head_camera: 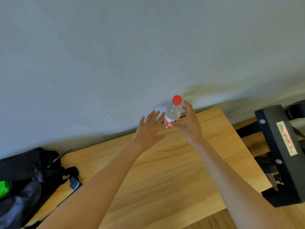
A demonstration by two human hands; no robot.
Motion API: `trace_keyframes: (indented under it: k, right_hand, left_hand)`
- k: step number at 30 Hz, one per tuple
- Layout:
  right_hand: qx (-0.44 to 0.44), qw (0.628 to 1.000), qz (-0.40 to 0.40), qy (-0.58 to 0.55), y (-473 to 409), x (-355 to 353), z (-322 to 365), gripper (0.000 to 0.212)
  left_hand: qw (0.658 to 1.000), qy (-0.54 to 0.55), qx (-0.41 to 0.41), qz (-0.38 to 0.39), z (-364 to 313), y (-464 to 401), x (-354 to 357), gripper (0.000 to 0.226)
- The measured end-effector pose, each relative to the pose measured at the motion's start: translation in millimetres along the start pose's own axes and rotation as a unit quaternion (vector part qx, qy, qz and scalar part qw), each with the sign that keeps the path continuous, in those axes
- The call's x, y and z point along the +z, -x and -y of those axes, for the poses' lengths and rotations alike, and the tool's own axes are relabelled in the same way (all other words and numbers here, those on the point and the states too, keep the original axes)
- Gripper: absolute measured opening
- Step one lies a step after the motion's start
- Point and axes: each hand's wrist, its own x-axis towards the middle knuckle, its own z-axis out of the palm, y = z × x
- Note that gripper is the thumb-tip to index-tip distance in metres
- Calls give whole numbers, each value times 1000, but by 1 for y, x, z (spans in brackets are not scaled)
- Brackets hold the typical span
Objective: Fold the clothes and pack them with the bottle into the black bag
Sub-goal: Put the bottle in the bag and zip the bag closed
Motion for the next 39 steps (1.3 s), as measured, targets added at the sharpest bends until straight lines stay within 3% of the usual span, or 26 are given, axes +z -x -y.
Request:
trace_keyframes:
  k: [3, 8, 11, 15, 18, 20, 22, 25, 30, 34, 39]
  right_hand:
    - [0, 998, 28, -48, -18, 9, -5, 75]
    - [7, 998, -32, -61, -32, 25, -5, 53]
    - [-13, 998, -15, -55, -24, 32, 2, 45]
    - [-32, 997, 17, -64, 7, 51, 25, 47]
    - [-48, 995, 51, -65, 33, 69, 57, 47]
    - [-62, 994, 77, -56, 49, 82, 79, 56]
    - [-79, 991, 94, -52, 64, 97, 101, 61]
    - [-125, 983, 125, -40, 86, 126, 137, 62]
    - [-186, 951, 233, -79, 115, 190, 194, 65]
    - [-187, 923, 326, -84, 139, 246, 231, 62]
    - [-155, 894, 411, -92, 164, 299, 266, 67]
  left_hand:
    - [1000, 12, -7, 4, -9, -11, 0, 83]
    - [999, 36, -41, -6, -5, -4, 3, 87]
    - [995, 78, -66, -16, 7, 8, 3, 90]
    - [982, 158, -90, -45, 22, 32, 0, 95]
    - [945, 296, -115, -81, 32, 55, -6, 94]
    - [909, 371, -146, -122, 41, 75, -10, 80]
    - [877, 411, -192, -157, 57, 100, -14, 60]
    - [835, 456, -227, -206, 88, 145, -17, 50]
    - [781, 494, -263, -278, 146, 223, -27, 49]
    - [743, 524, -280, -309, 200, 288, -29, 50]
    - [706, 537, -308, -343, 263, 362, -33, 78]
